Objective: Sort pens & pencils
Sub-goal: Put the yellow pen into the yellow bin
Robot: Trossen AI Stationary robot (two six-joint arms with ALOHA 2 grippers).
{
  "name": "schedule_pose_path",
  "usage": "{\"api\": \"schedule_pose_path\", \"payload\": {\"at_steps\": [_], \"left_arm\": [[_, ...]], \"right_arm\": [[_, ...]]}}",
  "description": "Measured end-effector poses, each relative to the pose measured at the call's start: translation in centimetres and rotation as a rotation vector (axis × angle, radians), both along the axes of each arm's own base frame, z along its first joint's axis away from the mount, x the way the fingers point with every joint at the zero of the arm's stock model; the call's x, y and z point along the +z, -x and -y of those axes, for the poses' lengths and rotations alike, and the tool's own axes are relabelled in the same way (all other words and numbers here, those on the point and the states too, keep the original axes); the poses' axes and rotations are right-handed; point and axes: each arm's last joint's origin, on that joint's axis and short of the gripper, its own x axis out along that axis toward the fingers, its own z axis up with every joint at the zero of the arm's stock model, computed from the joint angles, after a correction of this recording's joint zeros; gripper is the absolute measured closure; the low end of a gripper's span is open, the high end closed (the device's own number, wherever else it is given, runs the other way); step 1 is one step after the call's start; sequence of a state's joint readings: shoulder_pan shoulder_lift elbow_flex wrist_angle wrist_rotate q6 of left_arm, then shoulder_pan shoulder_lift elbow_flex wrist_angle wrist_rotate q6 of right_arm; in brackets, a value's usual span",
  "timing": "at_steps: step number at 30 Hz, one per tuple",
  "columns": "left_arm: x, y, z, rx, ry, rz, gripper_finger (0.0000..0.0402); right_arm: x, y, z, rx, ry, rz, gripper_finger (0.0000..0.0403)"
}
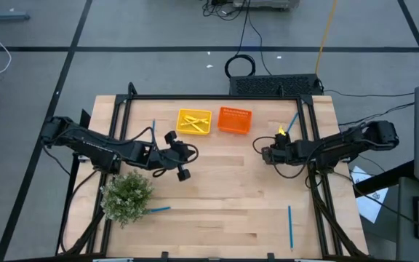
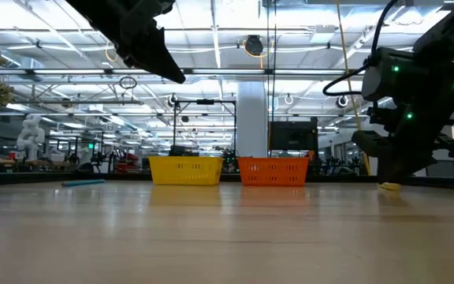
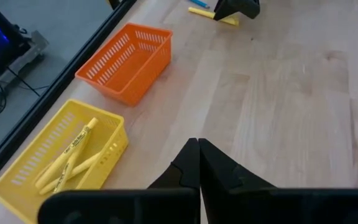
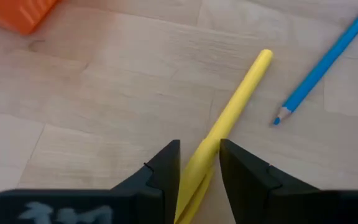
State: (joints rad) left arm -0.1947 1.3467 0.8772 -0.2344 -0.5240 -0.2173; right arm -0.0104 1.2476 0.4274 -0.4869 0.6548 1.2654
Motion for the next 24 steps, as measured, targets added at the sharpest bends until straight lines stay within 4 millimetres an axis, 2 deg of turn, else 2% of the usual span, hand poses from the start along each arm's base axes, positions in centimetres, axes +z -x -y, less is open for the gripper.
{"api": "schedule_pose_path", "payload": {"at_steps": [6, 17, 24], "left_arm": [[0.0, 0.0, 0.0, 0.0, 0.0, 0.0, 0.0401], [0.0, 0.0, 0.0, 0.0, -0.001, -0.001, 0.0401], [0.0, 0.0, 0.0, 0.0, -0.001, -0.001, 0.0401]], "right_arm": [[0.1, -0.3, -0.1, 0.006, -0.001, 0.034, 0.0317], [0.1, -0.6, -1.3, 0.06, -0.014, 0.079, 0.0319], [0.5, -0.2, -0.8, 0.023, 0.024, 0.064, 0.0319]]}}
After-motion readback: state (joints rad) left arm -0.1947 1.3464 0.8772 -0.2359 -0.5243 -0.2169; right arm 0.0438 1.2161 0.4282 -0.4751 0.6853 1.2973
